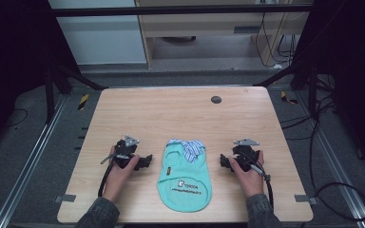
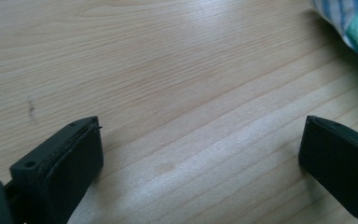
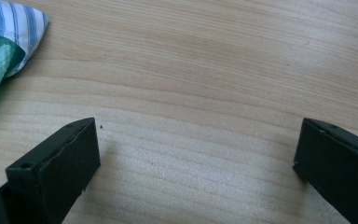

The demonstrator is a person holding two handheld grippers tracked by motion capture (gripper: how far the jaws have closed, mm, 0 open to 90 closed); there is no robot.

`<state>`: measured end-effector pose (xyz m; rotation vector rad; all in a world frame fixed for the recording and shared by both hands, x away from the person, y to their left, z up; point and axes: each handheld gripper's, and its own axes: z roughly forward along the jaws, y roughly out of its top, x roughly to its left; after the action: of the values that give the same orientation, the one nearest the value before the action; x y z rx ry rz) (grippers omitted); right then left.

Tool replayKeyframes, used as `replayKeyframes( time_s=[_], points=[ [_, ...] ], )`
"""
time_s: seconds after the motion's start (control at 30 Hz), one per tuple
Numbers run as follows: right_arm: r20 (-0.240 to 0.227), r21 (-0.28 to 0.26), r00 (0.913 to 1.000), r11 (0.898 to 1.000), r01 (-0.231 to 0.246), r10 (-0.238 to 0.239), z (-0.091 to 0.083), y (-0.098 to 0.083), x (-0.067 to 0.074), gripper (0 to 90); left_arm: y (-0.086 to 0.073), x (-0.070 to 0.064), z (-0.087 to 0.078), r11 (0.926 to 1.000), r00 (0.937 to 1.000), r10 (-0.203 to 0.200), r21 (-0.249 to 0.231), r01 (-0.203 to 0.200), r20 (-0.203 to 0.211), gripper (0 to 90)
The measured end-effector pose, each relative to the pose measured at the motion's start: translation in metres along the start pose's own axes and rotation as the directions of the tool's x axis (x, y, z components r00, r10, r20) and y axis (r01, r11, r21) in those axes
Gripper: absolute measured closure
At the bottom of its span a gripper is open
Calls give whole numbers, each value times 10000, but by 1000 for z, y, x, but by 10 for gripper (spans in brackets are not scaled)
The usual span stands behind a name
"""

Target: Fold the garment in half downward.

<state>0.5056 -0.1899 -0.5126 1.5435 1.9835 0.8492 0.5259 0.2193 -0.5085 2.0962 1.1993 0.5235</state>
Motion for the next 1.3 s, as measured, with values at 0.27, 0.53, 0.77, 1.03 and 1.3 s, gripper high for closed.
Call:
replayKeyframes(
  time_s=[0.27,0.53,0.77,1.03,1.3],
  points=[
    [-119,-29,9997,9998,199,-200,-1,0,-1,13,0,-1,0,9992,9986,400,-110,-396,346,12],
    [-505,-303,9970,9979,567,-582,-6,1,0,295,7,2,-9,9978,9975,472,-496,-446,525,122],
    [-885,-697,9817,9842,1630,-1689,-19,30,13,488,40,7,-12,9960,9933,778,-504,-736,853,212],
    [-2153,-663,9453,9694,2363,-2452,8,76,33,766,96,4,10,9970,9874,773,-189,-754,1381,402],
    [-2588,-284,9307,9652,2601,-2584,29,89,49,769,114,-28,35,9930,9761,1096,238,-1161,1877,435]
  ],
)
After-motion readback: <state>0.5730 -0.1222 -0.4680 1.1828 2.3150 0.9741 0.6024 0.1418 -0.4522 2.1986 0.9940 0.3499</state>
